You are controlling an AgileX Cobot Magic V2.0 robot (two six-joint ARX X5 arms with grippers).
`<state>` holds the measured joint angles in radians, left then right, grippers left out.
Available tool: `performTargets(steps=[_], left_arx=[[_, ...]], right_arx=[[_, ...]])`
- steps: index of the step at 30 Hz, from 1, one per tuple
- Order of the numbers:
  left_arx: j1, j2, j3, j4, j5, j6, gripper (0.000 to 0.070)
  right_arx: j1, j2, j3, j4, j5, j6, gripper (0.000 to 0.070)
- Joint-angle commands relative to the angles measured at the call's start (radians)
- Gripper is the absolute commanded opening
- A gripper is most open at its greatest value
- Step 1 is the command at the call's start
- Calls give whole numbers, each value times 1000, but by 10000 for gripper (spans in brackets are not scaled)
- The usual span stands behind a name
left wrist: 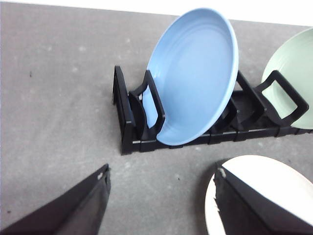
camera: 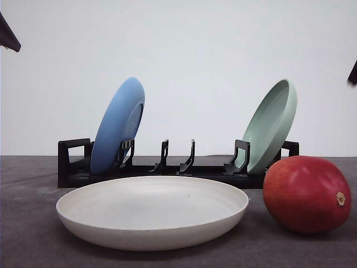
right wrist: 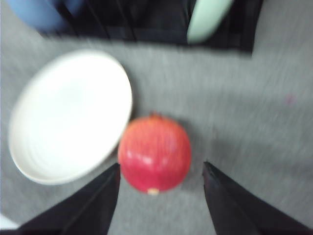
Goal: Place pomegranate in white plate
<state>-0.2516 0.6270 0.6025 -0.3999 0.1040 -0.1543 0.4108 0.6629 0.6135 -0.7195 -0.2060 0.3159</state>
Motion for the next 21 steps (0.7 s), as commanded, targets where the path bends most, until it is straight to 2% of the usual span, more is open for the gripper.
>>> performTargets(steps=[1,6,12,15,21], left_arx=[[-1,4,6,2,3,-8,392],[-1,5,6,2,3,-10,392],[-1,5,6,-1,3,-13,392],[-1,6,6,-5,3,-13,392],[-1,6,6,-5,2,-13,390]], right_arx=[[29,56,29,8,15,27,339],[117,235,91,7,87,36,350],[179,424,177,9,153,36,573],[191,495,199,21,155,36,630],[195,597,200,71,162,35,631]])
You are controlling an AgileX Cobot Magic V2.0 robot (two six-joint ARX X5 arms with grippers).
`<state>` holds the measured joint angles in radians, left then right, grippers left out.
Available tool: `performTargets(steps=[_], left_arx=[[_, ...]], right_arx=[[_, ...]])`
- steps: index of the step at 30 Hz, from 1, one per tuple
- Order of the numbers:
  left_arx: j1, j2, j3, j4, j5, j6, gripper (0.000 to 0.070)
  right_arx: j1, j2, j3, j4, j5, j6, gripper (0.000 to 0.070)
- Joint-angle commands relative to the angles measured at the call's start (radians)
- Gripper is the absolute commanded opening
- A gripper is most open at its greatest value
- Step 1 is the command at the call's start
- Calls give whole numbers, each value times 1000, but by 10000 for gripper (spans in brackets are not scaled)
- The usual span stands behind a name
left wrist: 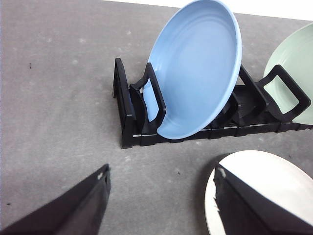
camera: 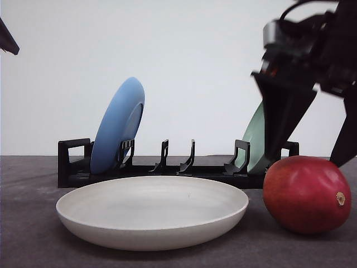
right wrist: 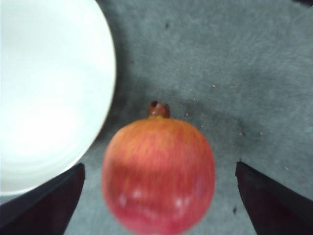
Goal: Place pomegranate in white plate
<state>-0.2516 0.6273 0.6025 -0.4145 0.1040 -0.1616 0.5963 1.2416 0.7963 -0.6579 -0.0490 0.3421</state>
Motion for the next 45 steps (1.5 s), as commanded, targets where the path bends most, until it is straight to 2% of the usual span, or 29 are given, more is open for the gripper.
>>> performTargets(steps=[1,9,12,16,19,24,28,33,45], left_arx=[[-1,6,6,10,2,-6,390],[-1,6,6,10,2,-6,390],[-1,6,6,10,2,-6,390],[-1,6,6,10,2,-5,390],[-1,6,6,10,2,-7,390],[-1,6,6,10,2,-10,390],[-1,6,6,10,2,-9,390],[-1,6,6,10,2,-9,390],[-1,7,6,10,2,-10,390]], right_arx=[[9,32,17,15,5,9,631],[9,128,17,28,-16,9,628],[9,139,17,14,-41,10,596],[9,137,17,3,-55,5,509],[8,136,29,-17,-56,-26,505],[13,142,123,-148,-56,-123,505],[40,179,229,-225,-56,-181,505],[101,274,355,-232,-56,-198,505],[258,549,555,-113,-89,-203,505]])
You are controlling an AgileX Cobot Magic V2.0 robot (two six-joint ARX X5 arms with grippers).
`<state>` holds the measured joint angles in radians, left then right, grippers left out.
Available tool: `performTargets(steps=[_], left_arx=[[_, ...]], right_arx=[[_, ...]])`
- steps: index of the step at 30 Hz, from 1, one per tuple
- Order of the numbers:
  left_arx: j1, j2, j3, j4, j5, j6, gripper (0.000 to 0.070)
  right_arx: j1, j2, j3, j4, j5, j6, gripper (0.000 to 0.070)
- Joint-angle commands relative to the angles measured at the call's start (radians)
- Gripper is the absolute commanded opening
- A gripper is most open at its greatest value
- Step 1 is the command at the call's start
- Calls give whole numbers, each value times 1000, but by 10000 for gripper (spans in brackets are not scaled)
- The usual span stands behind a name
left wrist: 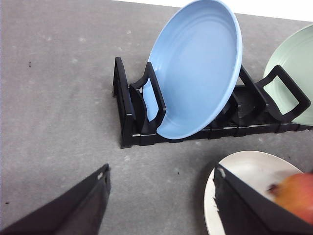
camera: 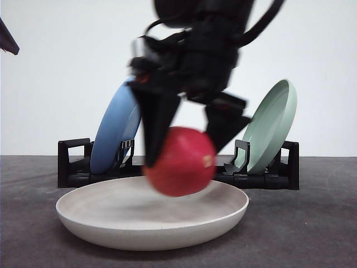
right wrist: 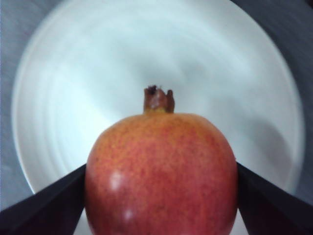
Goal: Place pomegranate in white plate
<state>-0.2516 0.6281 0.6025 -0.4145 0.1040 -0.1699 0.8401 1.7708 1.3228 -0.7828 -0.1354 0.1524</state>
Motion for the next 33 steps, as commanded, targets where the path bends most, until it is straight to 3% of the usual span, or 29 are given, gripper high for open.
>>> performTargets(steps=[1,16,21,25,33], left_arx=[[-1,6,6,10,2,-1,390],[-1,15,6,10,2,-1,390],[-1,20,6,9,2,-1,390],[-1,21,6,10,2,-1,390],[-1,21,6,11,1,-1,390]], right_arx=[[22,32,31,30,-3,-13,505],[46,97,32,73,5,-4,510],[48,97,32,73,4,-4,646],[47,74,31,79,9,-12,651],[40,-146,-168,407,30,-12,651]])
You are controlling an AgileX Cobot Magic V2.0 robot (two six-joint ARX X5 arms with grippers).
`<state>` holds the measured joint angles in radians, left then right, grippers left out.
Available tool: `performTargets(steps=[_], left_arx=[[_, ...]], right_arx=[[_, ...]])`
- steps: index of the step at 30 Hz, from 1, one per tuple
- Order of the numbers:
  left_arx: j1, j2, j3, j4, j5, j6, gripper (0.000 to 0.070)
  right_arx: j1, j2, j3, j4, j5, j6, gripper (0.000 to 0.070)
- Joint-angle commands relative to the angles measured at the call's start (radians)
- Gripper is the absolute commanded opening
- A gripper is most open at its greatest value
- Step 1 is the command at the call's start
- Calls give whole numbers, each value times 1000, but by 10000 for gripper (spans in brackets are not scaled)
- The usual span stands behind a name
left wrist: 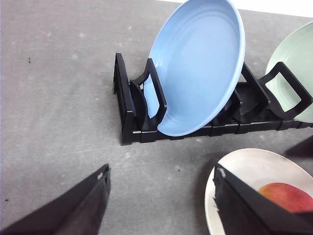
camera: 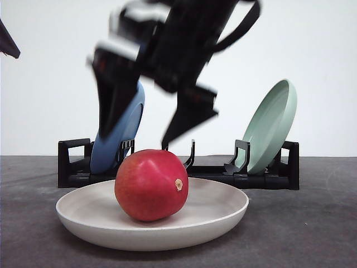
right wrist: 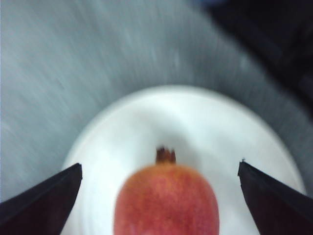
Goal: Place pomegranate in white plate
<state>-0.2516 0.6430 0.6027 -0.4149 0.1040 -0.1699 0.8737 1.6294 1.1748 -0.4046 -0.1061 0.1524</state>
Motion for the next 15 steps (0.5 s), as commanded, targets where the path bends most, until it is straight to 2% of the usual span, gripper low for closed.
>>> performTargets(steps=[1,5,8,15], left_arx=[[-1,6,6,11,1,0,390],[-1,6,6,11,2,-1,390],[-1,6,6,10,1,-1,390],[-1,6,6,9,1,-1,390]], right_arx=[[1,-35,-52,56,-1,-12,651],[-34,-165,-187,142,-23,-12,650],[-83,-263,-281,180,-83,-6,650],[-234,-469,-443,173,-104,5,650]])
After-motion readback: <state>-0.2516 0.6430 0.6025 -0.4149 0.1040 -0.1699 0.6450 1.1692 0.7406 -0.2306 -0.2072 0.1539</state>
